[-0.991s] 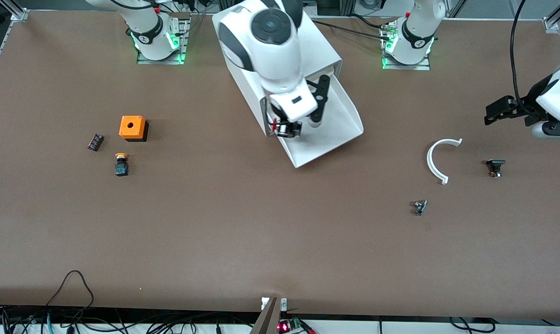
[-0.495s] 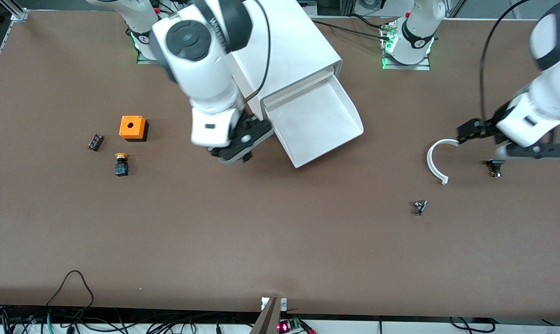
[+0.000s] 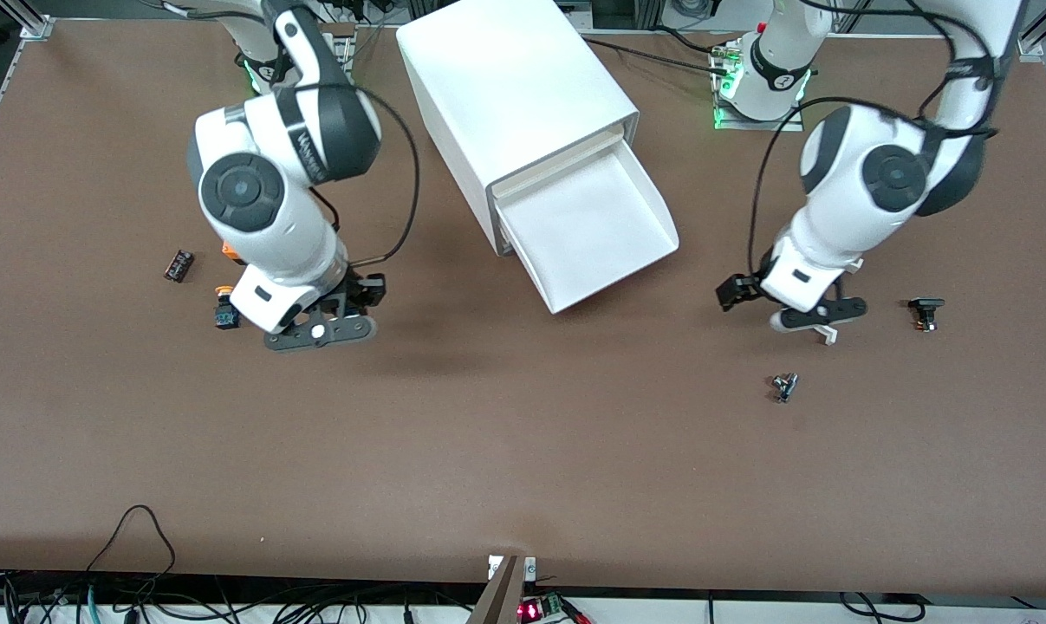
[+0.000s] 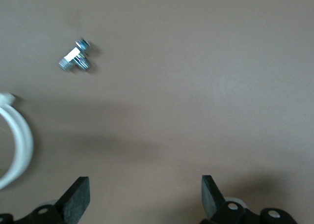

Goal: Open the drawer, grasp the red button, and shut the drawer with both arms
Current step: 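Place the red button beside the orange box with the right gripper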

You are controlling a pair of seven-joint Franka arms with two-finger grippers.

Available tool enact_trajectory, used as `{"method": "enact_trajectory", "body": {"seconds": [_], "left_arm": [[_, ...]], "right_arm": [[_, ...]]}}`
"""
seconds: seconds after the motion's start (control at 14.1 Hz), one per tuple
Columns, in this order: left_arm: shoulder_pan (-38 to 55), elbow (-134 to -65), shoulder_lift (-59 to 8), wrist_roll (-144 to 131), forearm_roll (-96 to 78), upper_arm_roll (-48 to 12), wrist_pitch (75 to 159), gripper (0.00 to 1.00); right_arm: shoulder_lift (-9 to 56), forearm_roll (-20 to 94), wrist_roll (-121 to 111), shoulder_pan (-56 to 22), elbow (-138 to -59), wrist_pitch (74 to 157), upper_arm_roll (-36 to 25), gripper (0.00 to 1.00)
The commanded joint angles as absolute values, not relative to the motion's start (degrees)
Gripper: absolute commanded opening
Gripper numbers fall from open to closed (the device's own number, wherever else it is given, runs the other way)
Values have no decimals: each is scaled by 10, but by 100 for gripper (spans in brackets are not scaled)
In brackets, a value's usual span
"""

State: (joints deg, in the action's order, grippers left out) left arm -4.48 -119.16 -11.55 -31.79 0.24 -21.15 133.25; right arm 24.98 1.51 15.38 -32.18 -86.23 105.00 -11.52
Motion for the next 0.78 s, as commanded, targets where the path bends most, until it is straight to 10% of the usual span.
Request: {"method": "enact_trajectory", "body": {"seconds": [0.0, 0.71], "left_arm": [[-7, -1207, -132, -393, -5, -208, 1383, 100], [69, -1266, -135, -464, -13, -239, 1397, 100]], "right_arm": [[214, 4, 172, -283, -965, 1082, -109, 27], [200, -45, 96, -237, -1157, 1322, -109, 27]]}}
